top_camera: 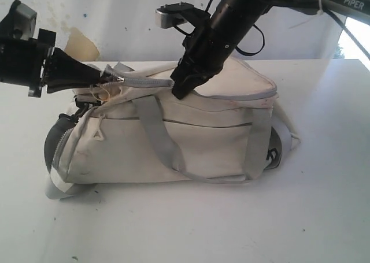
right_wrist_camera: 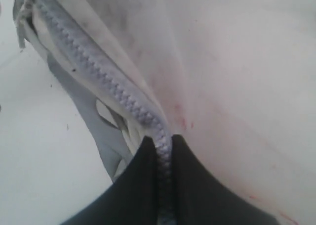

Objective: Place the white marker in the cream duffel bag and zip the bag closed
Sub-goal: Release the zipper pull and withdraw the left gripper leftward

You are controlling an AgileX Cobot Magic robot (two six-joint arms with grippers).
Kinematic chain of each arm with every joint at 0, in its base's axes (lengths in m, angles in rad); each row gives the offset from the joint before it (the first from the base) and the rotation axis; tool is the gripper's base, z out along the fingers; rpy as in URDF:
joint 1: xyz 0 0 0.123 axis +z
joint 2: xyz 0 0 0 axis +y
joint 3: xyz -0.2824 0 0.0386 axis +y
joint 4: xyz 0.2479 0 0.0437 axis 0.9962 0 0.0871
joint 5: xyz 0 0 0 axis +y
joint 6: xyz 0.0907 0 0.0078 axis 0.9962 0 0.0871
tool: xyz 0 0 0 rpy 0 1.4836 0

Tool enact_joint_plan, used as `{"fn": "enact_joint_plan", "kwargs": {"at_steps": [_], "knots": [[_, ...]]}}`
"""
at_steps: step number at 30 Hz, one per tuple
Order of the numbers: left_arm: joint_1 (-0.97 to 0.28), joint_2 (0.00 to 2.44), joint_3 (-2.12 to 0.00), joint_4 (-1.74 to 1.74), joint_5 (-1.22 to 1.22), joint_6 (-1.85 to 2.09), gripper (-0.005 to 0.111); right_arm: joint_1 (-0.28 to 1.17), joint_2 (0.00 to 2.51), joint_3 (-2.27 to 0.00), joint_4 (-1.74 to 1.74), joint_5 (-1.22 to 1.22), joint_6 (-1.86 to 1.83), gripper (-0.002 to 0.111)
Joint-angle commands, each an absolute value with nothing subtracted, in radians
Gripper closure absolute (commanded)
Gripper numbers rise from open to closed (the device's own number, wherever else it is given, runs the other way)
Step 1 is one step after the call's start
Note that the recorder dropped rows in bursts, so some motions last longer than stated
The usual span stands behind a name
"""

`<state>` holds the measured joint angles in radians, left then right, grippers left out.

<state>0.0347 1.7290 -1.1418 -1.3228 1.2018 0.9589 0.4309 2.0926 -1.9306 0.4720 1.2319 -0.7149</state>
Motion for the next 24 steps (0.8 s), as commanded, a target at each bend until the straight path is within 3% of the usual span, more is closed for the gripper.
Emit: {"fn": "enact_joint_plan", "kwargs": {"at_steps": [1, 13, 24], "knots": [[0.074, 1.660, -1.141, -1.320, 1.221, 0.944, 0.107, 0.429, 2.086, -1.929, 0.367, 1.221, -0.668, 0.108], [0.264, 1.604, -1.141, -1.366, 1.221, 0.796, 0.107, 0.429, 2.086, -1.929, 0.309, 1.221, -0.749, 0.108], [0.266, 1.606, -1.141, -1.422, 0.980, 0.777, 0.107, 0.429, 2.086, -1.929, 0.361, 1.221, -0.939, 0.108]]}}
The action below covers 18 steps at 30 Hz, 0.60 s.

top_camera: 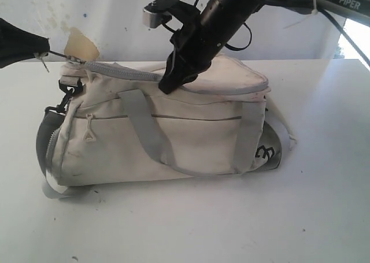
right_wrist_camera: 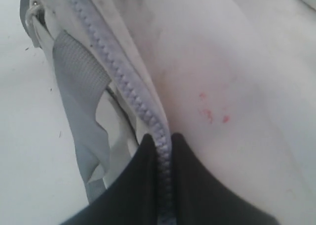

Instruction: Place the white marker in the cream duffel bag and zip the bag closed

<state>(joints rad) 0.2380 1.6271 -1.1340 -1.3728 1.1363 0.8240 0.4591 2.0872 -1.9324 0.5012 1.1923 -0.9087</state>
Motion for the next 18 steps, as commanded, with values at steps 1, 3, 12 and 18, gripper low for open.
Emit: {"fn": "enact_joint_plan", "kwargs": {"at_steps": [1, 3, 12, 18], "knots": [[0.266, 1.606, -1.141, -1.426, 0.985, 0.760, 0.107, 0.429, 2.086, -1.929, 0.354, 1.221, -0.939, 0.108], [0.266, 1.606, -1.141, -1.466, 1.031, 0.758, 0.107, 0.429, 2.086, -1.929, 0.337, 1.221, -0.939, 0.108], [0.225, 1.606, -1.141, -1.568, 1.221, 0.907, 0.107, 0.429, 2.085, -1.929, 0.530, 1.189, -0.889, 0.097], [0.225, 1.606, -1.141, -1.588, 1.221, 0.929, 0.107, 0.429, 2.085, -1.933, 0.575, 1.167, -0.875, 0.050]]}}
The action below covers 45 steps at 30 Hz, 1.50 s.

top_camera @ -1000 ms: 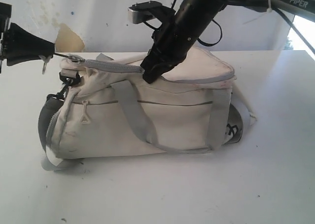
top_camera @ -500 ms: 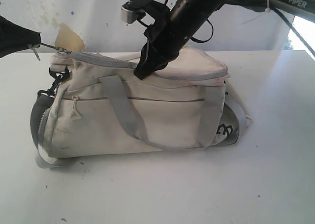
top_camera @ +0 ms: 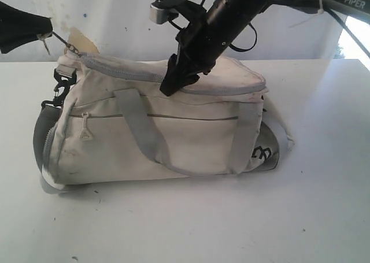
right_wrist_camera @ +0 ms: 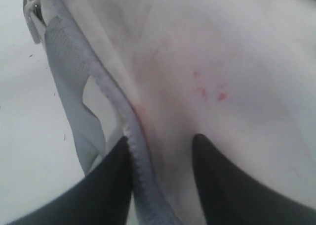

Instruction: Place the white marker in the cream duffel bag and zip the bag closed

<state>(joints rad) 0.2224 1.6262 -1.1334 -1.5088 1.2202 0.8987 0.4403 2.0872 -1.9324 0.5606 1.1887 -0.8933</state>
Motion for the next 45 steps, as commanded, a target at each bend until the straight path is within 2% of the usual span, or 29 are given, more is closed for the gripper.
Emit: {"fn": "enact_joint_plan", "kwargs": {"at_steps": [1, 5, 8, 16, 24, 29, 32, 37, 45], "knots": [[0.225, 1.606, -1.141, -1.588, 1.221, 0.940, 0.107, 0.429, 2.082, -1.933, 0.583, 1.159, -0.875, 0.049], [0.170, 1.606, -1.141, -1.582, 1.221, 0.968, 0.107, 0.440, 2.056, -1.933, 0.696, 1.052, -0.885, 0.050], [0.119, 1.606, -1.141, -1.582, 1.206, 0.976, 0.107, 0.502, 2.049, -1.933, 0.728, 0.975, -0.951, 0.052], [0.116, 1.606, -1.141, -1.567, 1.131, 0.924, 0.107, 0.607, 2.052, -1.933, 0.728, 0.915, -1.025, 0.052], [0.116, 1.606, -1.141, -1.606, 1.089, 0.797, 0.107, 0.613, 2.066, -1.933, 0.738, 0.919, -0.997, 0.061], [0.116, 1.606, -1.141, -1.615, 1.091, 0.733, 0.107, 0.627, 2.093, -1.933, 0.748, 0.906, -0.997, 0.062], [0.116, 1.606, -1.141, -1.615, 1.091, 0.711, 0.107, 0.627, 2.096, -1.933, 0.746, 0.903, -0.997, 0.071], [0.120, 1.606, -1.141, -1.615, 1.091, 0.657, 0.107, 0.627, 2.096, -1.933, 0.688, 0.955, -0.973, 0.109], [0.219, 1.614, -1.141, -1.615, 1.084, 0.554, 0.107, 0.627, 2.089, -1.933, 0.560, 1.056, -0.960, 0.108]]}}
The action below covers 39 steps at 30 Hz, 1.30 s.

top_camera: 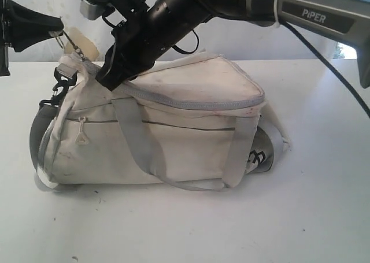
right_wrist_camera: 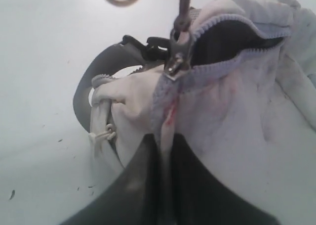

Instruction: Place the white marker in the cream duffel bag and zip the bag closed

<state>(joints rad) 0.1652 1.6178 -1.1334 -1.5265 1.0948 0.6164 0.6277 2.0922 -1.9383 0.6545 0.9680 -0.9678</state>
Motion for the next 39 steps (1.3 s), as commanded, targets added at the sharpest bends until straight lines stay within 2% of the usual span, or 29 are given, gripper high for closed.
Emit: {"fn": "enact_joint_plan", "kwargs": {"at_steps": [1, 7, 21, 28, 34, 39], "knots": [[0.230, 1.620, -1.141, -1.615, 1.087, 0.542, 0.107, 0.627, 2.085, -1.933, 0.548, 1.056, -0.962, 0.108], [0.277, 1.656, -1.141, -1.622, 1.084, 0.493, 0.107, 0.633, 2.058, -1.933, 0.519, 1.107, -1.058, 0.108], [0.282, 1.756, -1.141, -1.713, 1.028, 0.496, 0.107, 0.638, 2.041, -1.933, 0.360, 1.221, -1.078, 0.108], [0.294, 1.819, -1.181, -1.744, 0.917, 0.670, 0.107, 0.638, 2.041, -1.933, 0.336, 1.221, -1.071, 0.108], [0.294, 1.858, -1.246, -1.744, 0.766, 0.825, 0.107, 0.638, 2.041, -1.933, 0.261, 1.221, -0.941, 0.108], [0.294, 1.892, -1.287, -1.744, 0.754, 0.859, 0.107, 0.638, 2.041, -1.933, 0.133, 1.175, -0.781, 0.108]]}}
